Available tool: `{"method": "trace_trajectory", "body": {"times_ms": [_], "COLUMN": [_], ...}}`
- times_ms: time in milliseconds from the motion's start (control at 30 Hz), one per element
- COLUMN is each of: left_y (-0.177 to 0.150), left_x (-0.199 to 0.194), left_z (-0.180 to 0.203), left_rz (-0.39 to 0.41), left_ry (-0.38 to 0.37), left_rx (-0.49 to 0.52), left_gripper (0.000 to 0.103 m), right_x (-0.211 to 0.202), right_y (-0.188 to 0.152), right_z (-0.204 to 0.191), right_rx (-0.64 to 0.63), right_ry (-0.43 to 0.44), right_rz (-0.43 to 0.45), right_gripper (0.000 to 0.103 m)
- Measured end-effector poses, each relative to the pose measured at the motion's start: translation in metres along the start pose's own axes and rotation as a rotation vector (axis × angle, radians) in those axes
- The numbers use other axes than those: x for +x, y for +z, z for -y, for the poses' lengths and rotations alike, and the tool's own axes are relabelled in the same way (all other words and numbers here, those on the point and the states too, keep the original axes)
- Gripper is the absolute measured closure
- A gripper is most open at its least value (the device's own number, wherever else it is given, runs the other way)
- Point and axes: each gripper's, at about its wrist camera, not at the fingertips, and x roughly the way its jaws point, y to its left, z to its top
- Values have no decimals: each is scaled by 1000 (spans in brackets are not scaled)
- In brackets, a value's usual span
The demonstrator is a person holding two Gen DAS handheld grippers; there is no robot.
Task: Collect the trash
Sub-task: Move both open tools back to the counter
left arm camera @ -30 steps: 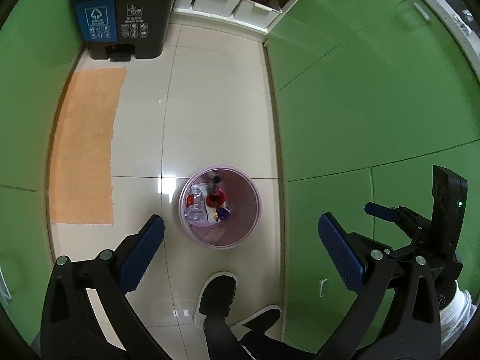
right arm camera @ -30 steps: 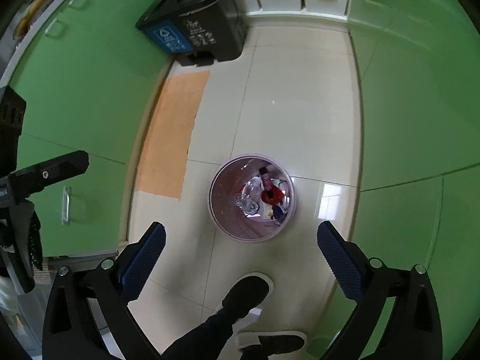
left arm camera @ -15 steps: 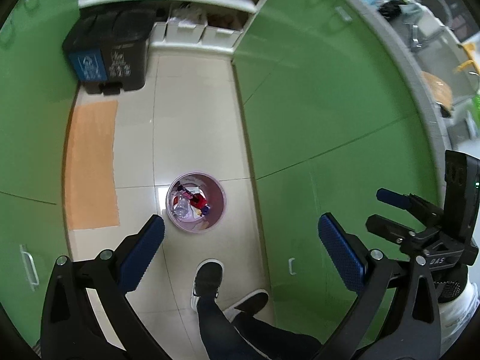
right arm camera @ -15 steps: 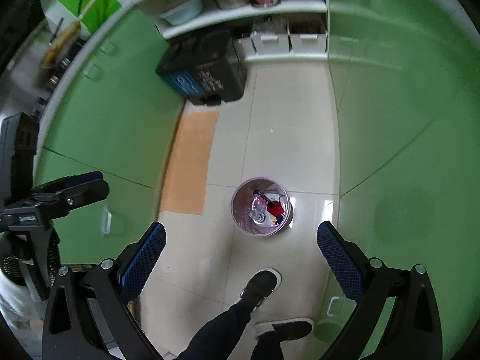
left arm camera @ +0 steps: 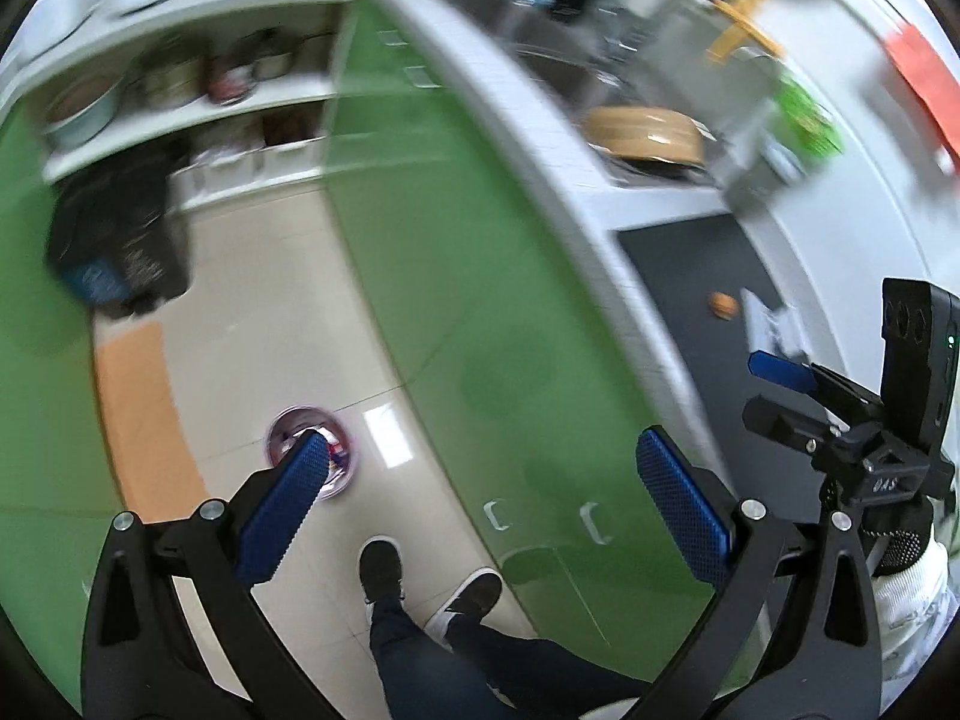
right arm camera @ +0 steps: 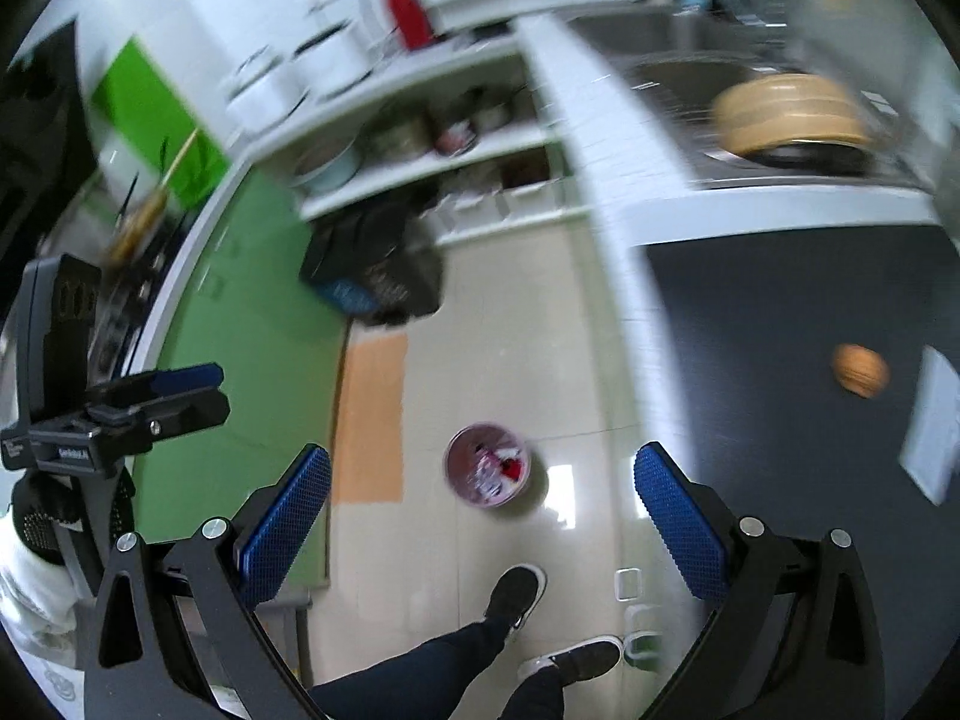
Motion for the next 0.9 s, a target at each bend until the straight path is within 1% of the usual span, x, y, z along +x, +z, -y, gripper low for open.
{"method": "trace_trajectory", "body": {"times_ms": [100, 167, 233, 267, 367, 500, 567, 633, 733, 900], "left_y": [12, 18, 26, 26, 36, 45, 49, 55, 61, 69], "left_x": [14, 25, 39, 45, 65, 101, 120, 143, 171, 213], "left_z": [44, 73, 106, 117, 158, 211, 232, 251, 271, 287], "left_rz": [-29, -49, -68, -73, -98, -139, -156, -184, -213, -249], "left_ry": [-45, -72, -99, -109, -144, -172, -174, -180, -167, -117], "left_rx": [92, 146, 213, 236, 308, 388, 417, 430, 454, 490], "left_gripper": [3, 3, 3, 3, 3, 3, 3, 3, 3, 3], "right_x": [-29, -50, -66, -77, -101, -128, -138, -141, -145, -147], "right_y": [-10, -24, -35, -42, -58, -77, -85, -90, -97, -102], "right_z": [38, 66, 87, 100, 131, 160, 181, 193, 209, 230], "right_rx": [82, 144, 195, 227, 293, 350, 380, 401, 428, 455], "right_ry": [-47, -90, -122, -143, -186, -224, -233, -238, -242, -240], "right_rz": [43, 74, 95, 111, 143, 172, 181, 185, 185, 182], "right_gripper": [6, 6, 6, 6, 6, 6, 6, 6, 6, 6]}}
